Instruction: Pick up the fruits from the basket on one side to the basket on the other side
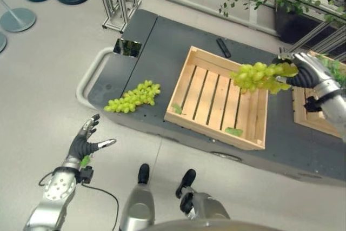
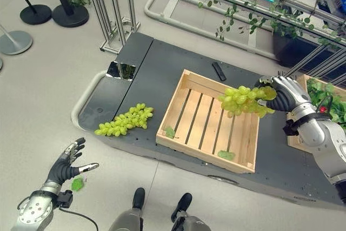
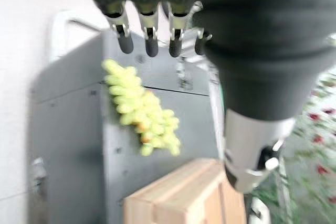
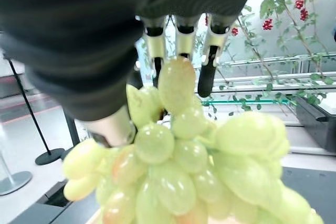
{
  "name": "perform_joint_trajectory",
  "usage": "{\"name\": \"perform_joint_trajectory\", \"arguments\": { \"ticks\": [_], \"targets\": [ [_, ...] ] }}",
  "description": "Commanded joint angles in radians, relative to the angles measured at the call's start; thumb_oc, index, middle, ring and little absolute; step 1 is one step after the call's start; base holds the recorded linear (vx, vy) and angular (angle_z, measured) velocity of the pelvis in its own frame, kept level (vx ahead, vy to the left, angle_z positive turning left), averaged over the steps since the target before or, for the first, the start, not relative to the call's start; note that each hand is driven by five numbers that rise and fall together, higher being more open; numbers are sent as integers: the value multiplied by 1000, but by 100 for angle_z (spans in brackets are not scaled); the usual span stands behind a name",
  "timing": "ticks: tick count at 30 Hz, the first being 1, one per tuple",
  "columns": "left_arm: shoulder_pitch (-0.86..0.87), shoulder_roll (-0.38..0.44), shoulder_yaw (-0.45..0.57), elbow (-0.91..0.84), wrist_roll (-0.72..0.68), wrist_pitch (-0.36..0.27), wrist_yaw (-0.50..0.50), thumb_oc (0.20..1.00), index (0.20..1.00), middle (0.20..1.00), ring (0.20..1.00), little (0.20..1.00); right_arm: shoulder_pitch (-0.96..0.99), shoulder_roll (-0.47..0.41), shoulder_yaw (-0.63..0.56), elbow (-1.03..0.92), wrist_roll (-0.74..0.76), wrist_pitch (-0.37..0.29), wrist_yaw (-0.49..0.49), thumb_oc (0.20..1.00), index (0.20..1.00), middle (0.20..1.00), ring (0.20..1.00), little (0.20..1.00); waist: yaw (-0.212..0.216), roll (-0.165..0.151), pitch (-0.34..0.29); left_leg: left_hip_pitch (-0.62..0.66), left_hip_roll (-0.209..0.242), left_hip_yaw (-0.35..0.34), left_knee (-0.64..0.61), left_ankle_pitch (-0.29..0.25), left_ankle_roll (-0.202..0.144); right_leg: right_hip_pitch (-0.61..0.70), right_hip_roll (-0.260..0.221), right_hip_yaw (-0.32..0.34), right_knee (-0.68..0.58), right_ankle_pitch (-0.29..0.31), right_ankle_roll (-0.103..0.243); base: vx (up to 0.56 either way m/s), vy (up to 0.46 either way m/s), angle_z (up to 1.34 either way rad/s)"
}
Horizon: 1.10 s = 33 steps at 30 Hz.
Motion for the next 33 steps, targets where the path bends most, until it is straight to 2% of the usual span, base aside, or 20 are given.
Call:
{"name": "perform_joint_trajectory", "arguments": {
  "ticks": [1,2,3,4,7,10,12,15,17,18,21,26,33],
  "targets": [
    [3,79,37,-90,26,-38,-23,1000,1000,1000,1000,1000,-172,-87,76,-43,56,-33,-1,200,200,200,200,200,-4,-2,-76,82,0,-15,-10,-79,21,-24,-116,4,19,163,193,38,15,-2],
    [-7,132,53,-117,19,-39,-39,1000,1000,1000,1000,1000,-192,-98,109,-46,67,-35,16,200,200,200,200,200,-2,5,-86,97,5,-11,-12,-88,18,-13,-110,6,17,158,193,14,15,-4],
    [-6,132,55,-118,19,-38,-39,1000,1000,1000,1000,1000,-196,-97,111,-45,67,-35,16,200,200,200,200,200,-5,1,-86,94,1,-12,-12,-83,20,-15,-115,5,15,162,193,51,19,-8],
    [-23,183,74,-122,27,-40,-38,1000,1000,1000,1000,1000,-231,-109,152,-56,74,-37,37,200,200,200,200,200,-4,5,-94,104,4,-9,-14,-89,18,-7,-108,9,16,157,192,4,21,-11],
    [-38,205,85,-107,1,-35,-47,1000,1000,1000,1000,1000,-266,-117,192,-69,88,-39,54,200,200,200,200,200,-13,1,-102,105,-3,-8,-16,-83,20,-8,-111,10,14,161,192,18,9,-6],
    [-63,312,110,-108,10,-25,-68,1000,1000,1000,1000,1000,-330,-131,250,-86,118,-39,77,200,200,200,200,200,-15,6,-110,121,3,-3,-18,-90,18,5,-103,15,14,158,192,33,2,-7],
    [-70,339,117,-112,16,-24,-75,1000,1000,1000,1000,1000,-349,-133,263,-88,124,-39,82,200,200,200,200,200,-20,2,-112,118,-2,-3,-20,-84,19,3,-108,15,11,161,193,-4,7,-4],
    [-95,385,113,-112,-1,-18,-92,1000,1000,1000,1000,1000,-358,-138,277,-104,146,-41,94,200,200,200,200,200,-24,0,-119,122,-3,-2,-22,-83,19,5,-106,16,10,161,193,0,0,0],
    [-118,452,102,-135,8,-16,-115,1000,1000,1000,1000,1000,-371,-136,291,-115,161,-41,101,200,200,200,200,200,-27,-2,-121,128,0,0,-24,-82,18,8,-104,17,10,161,193,0,0,0],
    [-119,453,101,-135,8,-15,-116,1000,1000,1000,1000,1000,-371,-136,291,-115,162,-40,101,200,200,200,200,200,-26,-3,-121,128,0,0,-24,-82,18,8,-104,17,10,161,193,0,0,0],
    [-166,525,52,-141,20,-13,-149,1000,1000,1000,1000,1000,-393,-137,317,-124,176,-44,110,200,200,200,200,200,-31,-7,-124,134,2,4,-28,-81,17,13,-99,18,10,159,194,0,0,0],
    [-225,572,-19,-147,12,-9,-175,1000,1000,1000,1000,1000,-426,-135,348,-129,184,-46,111,200,200,200,200,200,-36,-11,-127,141,4,8,-30,-81,16,16,-96,24,11,158,194,-1,0,-1],
    [-269,609,-84,-208,-95,21,-218,1000,1000,1000,1000,1000,-452,-118,376,-175,204,-47,126,200,200,200,200,200,-34,-15,-130,147,4,8,-36,-79,17,21,-93,20,12,156,193,-1,-1,0]
  ]
}}
